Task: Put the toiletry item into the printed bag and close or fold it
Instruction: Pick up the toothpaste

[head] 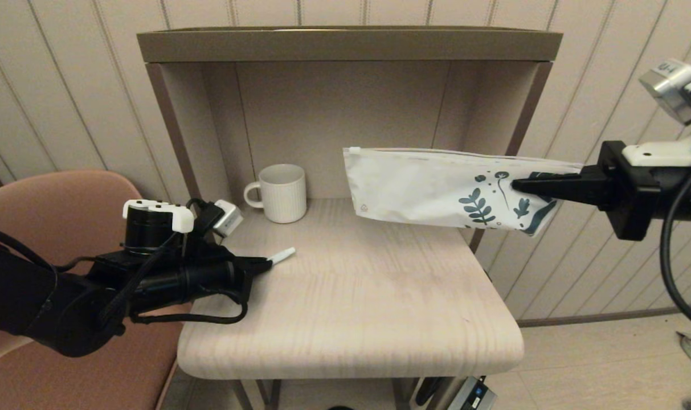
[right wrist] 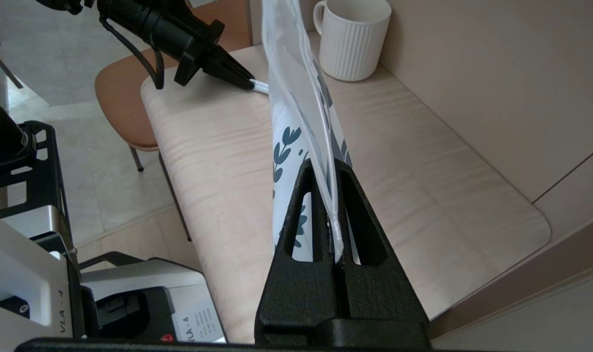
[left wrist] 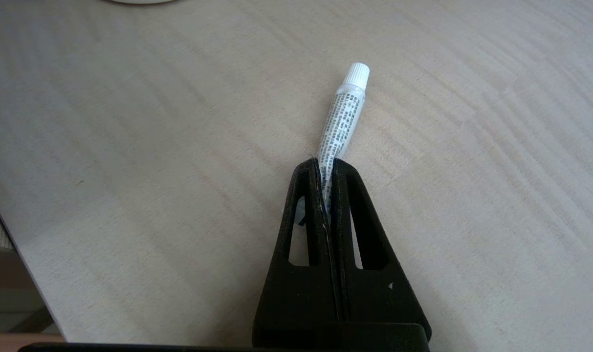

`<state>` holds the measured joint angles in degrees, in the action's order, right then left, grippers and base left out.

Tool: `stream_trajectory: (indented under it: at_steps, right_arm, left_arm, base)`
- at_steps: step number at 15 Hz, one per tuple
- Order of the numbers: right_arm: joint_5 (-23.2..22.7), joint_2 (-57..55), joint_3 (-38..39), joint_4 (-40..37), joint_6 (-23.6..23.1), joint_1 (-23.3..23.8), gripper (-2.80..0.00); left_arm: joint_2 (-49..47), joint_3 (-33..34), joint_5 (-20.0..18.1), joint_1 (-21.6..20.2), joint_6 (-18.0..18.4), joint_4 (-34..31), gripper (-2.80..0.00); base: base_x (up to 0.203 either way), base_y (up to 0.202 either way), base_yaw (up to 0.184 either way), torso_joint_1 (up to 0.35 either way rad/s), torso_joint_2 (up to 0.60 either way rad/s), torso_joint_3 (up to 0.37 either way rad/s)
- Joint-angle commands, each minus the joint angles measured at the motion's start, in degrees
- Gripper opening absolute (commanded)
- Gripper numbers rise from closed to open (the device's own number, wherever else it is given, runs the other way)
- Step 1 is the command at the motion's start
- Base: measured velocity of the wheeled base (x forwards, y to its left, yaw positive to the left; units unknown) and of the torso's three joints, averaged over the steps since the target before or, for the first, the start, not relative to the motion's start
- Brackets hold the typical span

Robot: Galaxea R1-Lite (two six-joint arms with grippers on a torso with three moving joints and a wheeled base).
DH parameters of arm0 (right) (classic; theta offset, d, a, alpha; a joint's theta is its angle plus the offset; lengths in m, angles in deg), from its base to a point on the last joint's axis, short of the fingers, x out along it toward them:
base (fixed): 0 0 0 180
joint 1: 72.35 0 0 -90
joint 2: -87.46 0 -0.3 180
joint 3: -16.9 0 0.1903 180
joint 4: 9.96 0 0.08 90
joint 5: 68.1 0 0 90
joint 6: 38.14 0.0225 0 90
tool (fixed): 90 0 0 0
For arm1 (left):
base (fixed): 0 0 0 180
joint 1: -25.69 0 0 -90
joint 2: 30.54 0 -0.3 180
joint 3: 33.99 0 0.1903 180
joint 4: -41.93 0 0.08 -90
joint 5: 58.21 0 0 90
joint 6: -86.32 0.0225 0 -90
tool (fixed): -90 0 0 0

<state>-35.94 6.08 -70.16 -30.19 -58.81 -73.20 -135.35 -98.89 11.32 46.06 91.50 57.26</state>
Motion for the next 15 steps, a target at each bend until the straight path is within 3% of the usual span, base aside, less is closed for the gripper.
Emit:
stream_trajectory:
  at_steps: [1, 6, 10, 15]
  right_arm:
    - [-0.3, 0.0, 0.2, 0.0, -0.2, 0.0, -2.80]
    - [-0.3, 0.7, 0.2, 0.0, 0.0, -0.5, -2.80]
    - [-0.4, 2.0, 3.0, -0.1, -0.4, -1.0, -2.80]
    - [0.0, 2.4, 9.6, -0.3, -3.5, -8.7, -2.80]
  left_arm:
    - [0.1, 0.0, -0.1, 0.0, 0.0, 0.3, -2.80]
    - [5.4, -0.7, -4.1, 0.0, -3.4, -0.6, -2.80]
    - [11.0, -2.0, -4.5, 0.0, -3.7, -3.8, -2.80]
    - [17.6, -13.4, -7.5, 0.0, -5.1, -16.9, -2.80]
  base:
    - [0.000, 0.000, 0.000, 0.000, 0.00, 0.000]
    - [0.000, 0.000, 0.000, 0.000, 0.00, 0.000]
    - [0.000, 0.000, 0.000, 0.000, 0.00, 0.000]
    - [0.000, 0.000, 0.000, 0.000, 0.00, 0.000]
